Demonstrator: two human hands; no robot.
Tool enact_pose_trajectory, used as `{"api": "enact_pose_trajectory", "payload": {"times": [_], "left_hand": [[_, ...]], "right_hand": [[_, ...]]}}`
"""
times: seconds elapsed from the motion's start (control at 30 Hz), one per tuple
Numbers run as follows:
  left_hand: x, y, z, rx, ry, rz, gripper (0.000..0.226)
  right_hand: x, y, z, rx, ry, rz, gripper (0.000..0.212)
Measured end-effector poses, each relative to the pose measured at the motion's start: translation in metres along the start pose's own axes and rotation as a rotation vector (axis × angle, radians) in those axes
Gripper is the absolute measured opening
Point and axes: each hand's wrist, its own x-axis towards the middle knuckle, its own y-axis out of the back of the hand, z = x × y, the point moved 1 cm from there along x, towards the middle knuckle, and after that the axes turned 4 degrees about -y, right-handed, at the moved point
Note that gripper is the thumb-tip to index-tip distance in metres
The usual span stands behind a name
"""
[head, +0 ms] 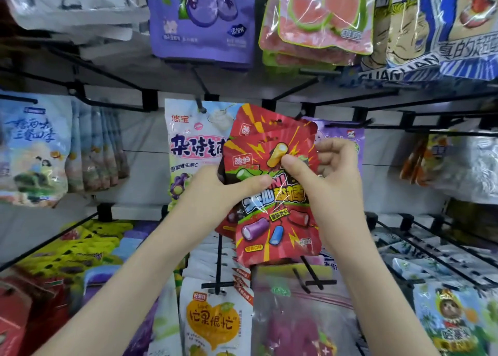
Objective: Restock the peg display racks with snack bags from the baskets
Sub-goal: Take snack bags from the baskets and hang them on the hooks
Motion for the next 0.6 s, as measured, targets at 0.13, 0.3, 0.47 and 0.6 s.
{"api": "enact_pose_trajectory", "payload": {"times": [0.13, 0.3, 0.47, 0.6], "left_hand": [[-0.002, 0.001, -0.002, -0.046, -0.023, -0.018, 0.031], [-0.008, 0.002, -0.004, 0.007, -0.025, 0.04, 0.049], [-0.011, 0.009, -0.013, -0.025, -0.058, -0.021, 0.079], [-0.016, 0.018, -0.014, 0.093, -0.1, -0.008, 0.052]], "right_hand": [[-0.007, -0.003, -0.001, 0.086, 0.013, -0.025, 0.038], [-0.01, -0.003, -0.002, 0.187, -0.036, -0.122, 0.034], [-0.013, -0.003, -0.005, 0.255, -0.065, -0.209, 0.033], [-0.013, -0.005, -0.008, 0.333, -0.18, -0.387, 0.022]]}}
